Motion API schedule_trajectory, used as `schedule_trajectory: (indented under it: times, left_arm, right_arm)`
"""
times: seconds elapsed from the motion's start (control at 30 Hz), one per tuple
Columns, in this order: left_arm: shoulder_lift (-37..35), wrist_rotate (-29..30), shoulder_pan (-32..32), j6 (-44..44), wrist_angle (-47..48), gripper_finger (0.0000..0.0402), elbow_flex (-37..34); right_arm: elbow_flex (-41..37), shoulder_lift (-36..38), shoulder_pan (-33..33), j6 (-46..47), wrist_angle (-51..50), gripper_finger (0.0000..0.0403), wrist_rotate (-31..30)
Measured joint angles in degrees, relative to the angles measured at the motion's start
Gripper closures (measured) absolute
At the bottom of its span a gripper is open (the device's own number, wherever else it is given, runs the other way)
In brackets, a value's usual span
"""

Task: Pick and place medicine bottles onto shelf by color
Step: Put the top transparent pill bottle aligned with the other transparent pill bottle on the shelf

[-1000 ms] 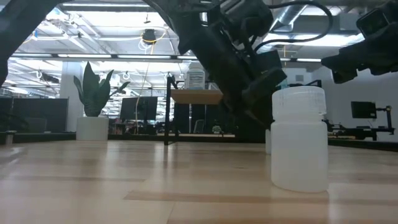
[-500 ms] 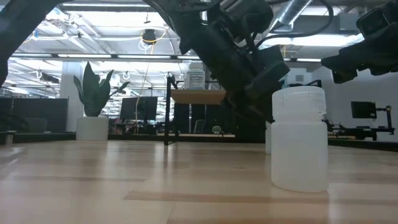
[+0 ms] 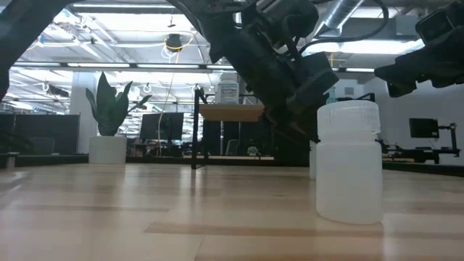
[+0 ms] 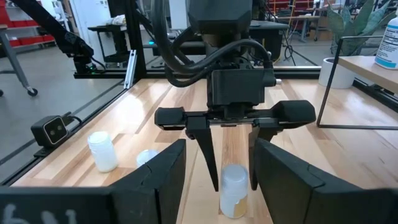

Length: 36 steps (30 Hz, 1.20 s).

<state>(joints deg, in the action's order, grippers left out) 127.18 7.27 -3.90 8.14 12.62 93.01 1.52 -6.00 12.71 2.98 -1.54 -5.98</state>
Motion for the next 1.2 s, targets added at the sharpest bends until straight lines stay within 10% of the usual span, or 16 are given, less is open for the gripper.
schedule_trajectory:
  times: [0.27, 0.8, 1.2]
  left_arm:
    - [-0.1, -1.5, 0.6, 0.0, 7.7, 0.0291, 9.0]
    - [-0.2, -1.0, 15.4, -7.9, 31.8, 0.0292, 40.0]
    - [0.4, -8.7, 30.3, -3.9, 30.6, 0.0289, 41.2]
  right_arm:
    - [0.0, 0.0, 0.0, 0.0, 0.0, 0.0194, 0.0]
    - [0.0, 0.0, 0.0, 0.0, 0.0, 0.0194, 0.0]
    - [0.0, 0.0, 0.0, -1.9, 0.0, 0.0194, 0.0]
